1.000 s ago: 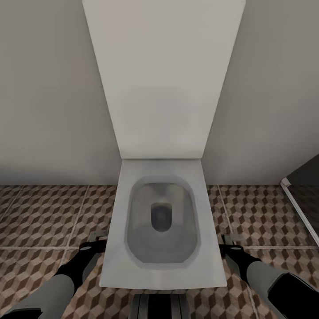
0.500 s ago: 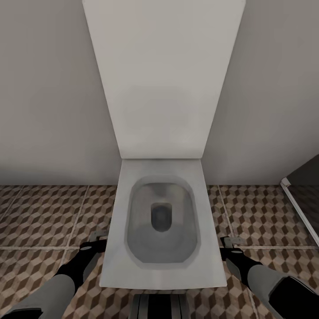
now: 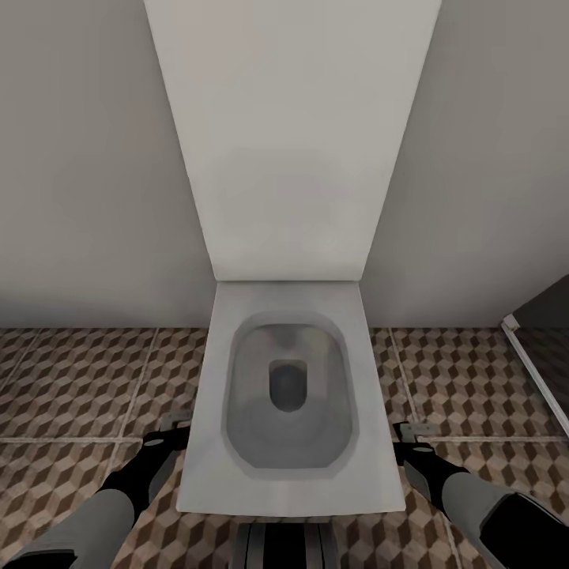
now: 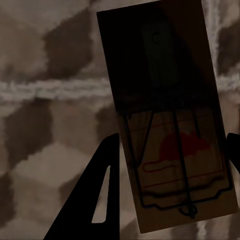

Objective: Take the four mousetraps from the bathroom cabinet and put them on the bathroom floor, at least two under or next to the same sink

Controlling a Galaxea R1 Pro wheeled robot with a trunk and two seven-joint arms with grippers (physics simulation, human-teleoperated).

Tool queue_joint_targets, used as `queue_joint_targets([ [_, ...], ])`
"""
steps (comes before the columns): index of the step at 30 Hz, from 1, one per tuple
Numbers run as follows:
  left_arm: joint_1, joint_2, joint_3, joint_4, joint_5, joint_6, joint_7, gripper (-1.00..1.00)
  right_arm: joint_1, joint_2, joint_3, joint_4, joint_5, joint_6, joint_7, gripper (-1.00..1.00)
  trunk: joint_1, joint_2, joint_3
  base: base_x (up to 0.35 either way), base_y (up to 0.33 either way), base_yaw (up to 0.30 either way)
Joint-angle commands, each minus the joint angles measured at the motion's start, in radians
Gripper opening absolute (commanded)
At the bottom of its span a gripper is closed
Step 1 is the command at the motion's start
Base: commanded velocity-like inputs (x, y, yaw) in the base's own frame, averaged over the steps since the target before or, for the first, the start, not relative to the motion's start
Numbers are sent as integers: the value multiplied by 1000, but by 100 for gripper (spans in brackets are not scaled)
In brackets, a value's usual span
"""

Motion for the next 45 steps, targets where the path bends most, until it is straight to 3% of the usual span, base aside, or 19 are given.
queue_joint_targets([
  [1, 0, 0, 0, -2, 5, 5, 3, -100, 0, 0, 9, -1, -9, 2, 1, -100, 0, 0, -5, 0, 0, 0],
  [4, 0, 0, 0, -4, 4, 5, 3, -100, 0, 0, 9, -1, -8, 2, 1, -100, 2, -1, -16, 0, 0, 0],
  [11, 0, 1, -1, -6, 4, 5, 3, -100, 0, 1, 9, -1, -8, 2, 1, -100, 2, -1, -16, 0, 0, 0],
  [28, 0, 1, -1, -8, 4, 3, 3, -100, 0, 1, 9, -1, -9, 3, 31, -100, 9, -5, -82, 0, 0, 0],
  [40, 0, 1, -2, -11, 4, 3, 4, -100, 0, 1, 9, -1, -9, 3, 35, -100, 9, -5, -82, 0, 0, 0],
  [45, 0, 1, -2, -11, 4, 3, 4, -100, 0, 1, 9, -1, -9, 3, 36, -100, 11, -6, -101, 0, 0, 0],
])
